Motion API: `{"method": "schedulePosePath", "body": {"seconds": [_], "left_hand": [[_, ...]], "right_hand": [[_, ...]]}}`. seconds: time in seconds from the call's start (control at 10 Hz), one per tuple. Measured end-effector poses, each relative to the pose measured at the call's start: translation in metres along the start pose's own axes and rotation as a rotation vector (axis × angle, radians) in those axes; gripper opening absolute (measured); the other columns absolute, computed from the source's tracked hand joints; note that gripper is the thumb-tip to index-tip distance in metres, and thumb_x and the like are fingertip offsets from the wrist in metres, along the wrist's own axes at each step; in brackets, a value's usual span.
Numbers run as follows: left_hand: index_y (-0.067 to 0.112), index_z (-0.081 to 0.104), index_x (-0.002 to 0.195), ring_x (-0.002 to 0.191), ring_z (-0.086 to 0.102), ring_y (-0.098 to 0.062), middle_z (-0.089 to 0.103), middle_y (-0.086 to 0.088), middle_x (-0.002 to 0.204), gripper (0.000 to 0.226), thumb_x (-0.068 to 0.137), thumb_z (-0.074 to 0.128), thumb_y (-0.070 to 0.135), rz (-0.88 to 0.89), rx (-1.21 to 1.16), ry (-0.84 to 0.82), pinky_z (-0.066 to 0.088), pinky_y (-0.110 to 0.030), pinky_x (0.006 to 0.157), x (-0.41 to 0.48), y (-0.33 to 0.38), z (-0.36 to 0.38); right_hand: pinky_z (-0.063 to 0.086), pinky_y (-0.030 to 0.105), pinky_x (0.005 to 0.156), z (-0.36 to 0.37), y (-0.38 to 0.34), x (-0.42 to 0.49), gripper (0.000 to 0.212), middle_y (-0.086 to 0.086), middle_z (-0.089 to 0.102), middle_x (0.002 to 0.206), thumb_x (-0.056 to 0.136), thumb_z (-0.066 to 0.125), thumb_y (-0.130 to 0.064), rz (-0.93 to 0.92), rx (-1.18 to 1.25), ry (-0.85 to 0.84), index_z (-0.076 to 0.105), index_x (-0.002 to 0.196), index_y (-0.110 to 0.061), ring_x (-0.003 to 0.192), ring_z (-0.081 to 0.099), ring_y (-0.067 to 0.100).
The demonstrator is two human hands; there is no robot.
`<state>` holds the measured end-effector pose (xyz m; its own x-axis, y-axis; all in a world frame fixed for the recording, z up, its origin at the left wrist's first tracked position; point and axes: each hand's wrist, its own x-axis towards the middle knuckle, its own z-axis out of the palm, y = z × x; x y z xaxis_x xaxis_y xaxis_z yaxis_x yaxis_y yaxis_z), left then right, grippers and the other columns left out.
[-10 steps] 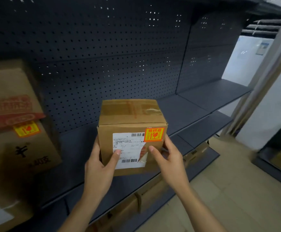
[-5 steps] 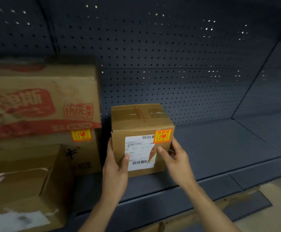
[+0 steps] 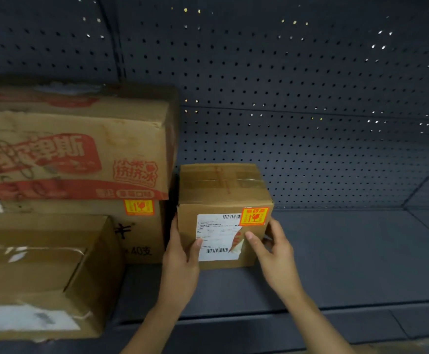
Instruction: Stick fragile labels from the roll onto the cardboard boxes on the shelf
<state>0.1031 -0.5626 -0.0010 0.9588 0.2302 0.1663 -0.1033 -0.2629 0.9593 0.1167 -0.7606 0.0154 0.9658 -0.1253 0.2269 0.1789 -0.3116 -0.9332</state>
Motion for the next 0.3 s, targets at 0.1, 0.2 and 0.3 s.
{"method": "schedulePosePath", "body": {"seconds": [0.1,0.2,0.3], "left_hand": [[0.031,0.03,0.155,0.12,0.057,0.006,0.06,0.014,0.136,0.063,0.099,0.058,0.028,-0.004,0.026,0.033,0.048,-0.028,0.106,-0.001,0.003,0.002],[0.034,0.029,0.154,0.12,0.057,0.003,0.06,0.016,0.135,0.065,0.096,0.058,0.039,0.004,0.066,0.049,0.048,-0.029,0.106,-0.003,0.001,0.0],[0.043,0.014,0.157,0.134,0.051,-0.012,0.051,0.011,0.148,0.081,0.09,0.058,0.055,-0.048,0.117,0.022,0.044,-0.036,0.112,-0.016,-0.003,-0.003]], "right_hand": [[0.054,0.031,0.098,-0.003,0.001,0.002,0.037,-0.022,0.071,0.113,0.092,0.07,-0.029,0.014,-0.017,-0.021,0.057,0.127,-0.032,0.109,0.065,-0.002],[0.053,0.038,0.1,-0.005,-0.001,0.002,0.047,-0.02,0.067,0.123,0.092,0.069,-0.035,-0.017,-0.059,-0.062,0.05,0.135,-0.039,0.116,0.063,0.002],[0.043,0.035,0.111,-0.011,0.002,-0.011,0.064,-0.023,0.05,0.141,0.091,0.068,-0.043,-0.047,-0.172,-0.028,0.038,0.148,-0.041,0.132,0.049,0.003]]}}
